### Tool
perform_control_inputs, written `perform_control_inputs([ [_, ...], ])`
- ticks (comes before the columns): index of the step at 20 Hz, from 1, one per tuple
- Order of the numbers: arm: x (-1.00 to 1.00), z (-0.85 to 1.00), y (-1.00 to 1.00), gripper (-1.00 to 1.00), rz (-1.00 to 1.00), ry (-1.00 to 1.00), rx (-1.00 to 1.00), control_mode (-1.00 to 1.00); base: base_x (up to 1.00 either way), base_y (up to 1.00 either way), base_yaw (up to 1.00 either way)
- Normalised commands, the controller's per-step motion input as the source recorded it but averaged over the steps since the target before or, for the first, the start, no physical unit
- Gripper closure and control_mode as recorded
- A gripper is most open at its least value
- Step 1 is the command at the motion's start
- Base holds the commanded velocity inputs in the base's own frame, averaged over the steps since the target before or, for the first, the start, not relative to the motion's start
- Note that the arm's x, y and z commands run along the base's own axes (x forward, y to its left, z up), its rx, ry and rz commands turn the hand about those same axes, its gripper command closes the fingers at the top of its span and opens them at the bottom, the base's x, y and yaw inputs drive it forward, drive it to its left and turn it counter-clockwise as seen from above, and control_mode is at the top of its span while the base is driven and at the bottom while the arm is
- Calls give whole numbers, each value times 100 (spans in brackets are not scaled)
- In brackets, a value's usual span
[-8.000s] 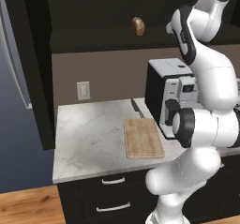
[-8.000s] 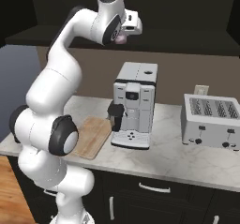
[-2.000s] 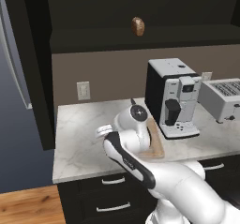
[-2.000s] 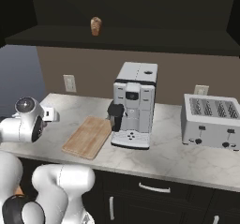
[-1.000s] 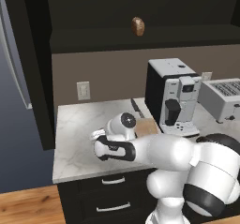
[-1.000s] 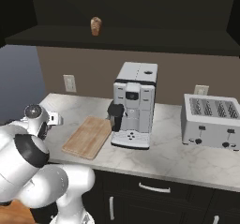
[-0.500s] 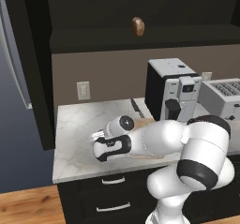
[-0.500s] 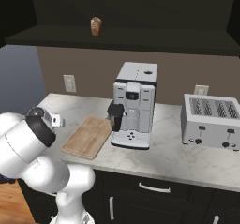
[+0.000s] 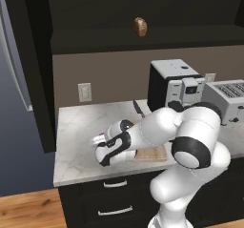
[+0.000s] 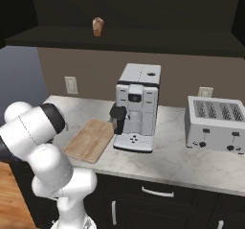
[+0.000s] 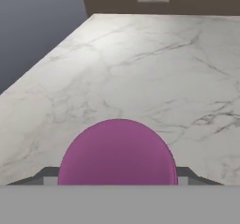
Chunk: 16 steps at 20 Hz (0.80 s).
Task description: Pick the bread, place it on the cutting board, pick the jam, place it on the counter, and close the cabinet.
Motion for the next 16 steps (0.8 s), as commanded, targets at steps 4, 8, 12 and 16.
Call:
perform_control_inputs([
  [4, 14, -16, 4, 100, 0, 0, 0, -100, 0, 0, 0],
  [8, 9, -14, 4, 100, 0, 0, 0, -100, 0, 0, 0],
  [12, 4, -12, 4, 100, 0, 0, 0, -100, 0, 0, 0],
  [16, 0, -10, 6, 100, 0, 0, 0, -100, 0, 0, 0],
])
